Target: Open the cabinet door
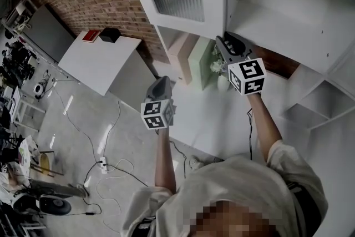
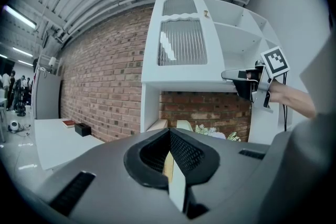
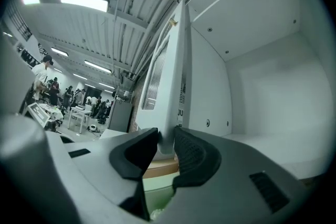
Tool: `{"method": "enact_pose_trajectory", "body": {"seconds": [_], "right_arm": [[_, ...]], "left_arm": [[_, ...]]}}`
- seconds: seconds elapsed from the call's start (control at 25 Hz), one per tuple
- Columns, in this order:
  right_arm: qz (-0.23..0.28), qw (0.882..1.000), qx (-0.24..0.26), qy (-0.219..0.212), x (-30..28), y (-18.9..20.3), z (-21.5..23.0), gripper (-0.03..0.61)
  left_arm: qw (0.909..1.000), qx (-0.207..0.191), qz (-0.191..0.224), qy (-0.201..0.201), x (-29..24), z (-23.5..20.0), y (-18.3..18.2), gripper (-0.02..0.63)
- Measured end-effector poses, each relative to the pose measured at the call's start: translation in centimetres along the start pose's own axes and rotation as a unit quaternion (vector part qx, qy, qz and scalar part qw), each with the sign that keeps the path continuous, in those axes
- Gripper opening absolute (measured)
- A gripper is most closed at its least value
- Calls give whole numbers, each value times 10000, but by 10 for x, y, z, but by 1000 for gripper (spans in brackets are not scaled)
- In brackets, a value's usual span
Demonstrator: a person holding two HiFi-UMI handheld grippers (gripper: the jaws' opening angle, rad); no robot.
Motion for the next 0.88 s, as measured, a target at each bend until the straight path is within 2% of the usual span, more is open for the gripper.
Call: {"method": "enact_pose_trajectory", "body": {"seconds": [0.52,0.76,0.88], "right_arm": [[37,9999,-114,22,8,-6,-12,105],[2,9998,-104,196,5,-4,-20,106],[-22,9991,-103,411,5,-3,-24,109]], "left_arm": [[9992,55,-9,-388,33,-6,1,26],[9996,98,44,-278,34,-21,7,26],[9999,57,101,-54,27,-34,4,26]]}}
Point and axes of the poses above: the fingertips, and each gripper's own axes: x backward along the fingers, z to its right, y out of its underside, the point moved 6 cm from there along x, backward along the fingers, and after that the axes turned 1 degree about z, right-handed, at the moved point
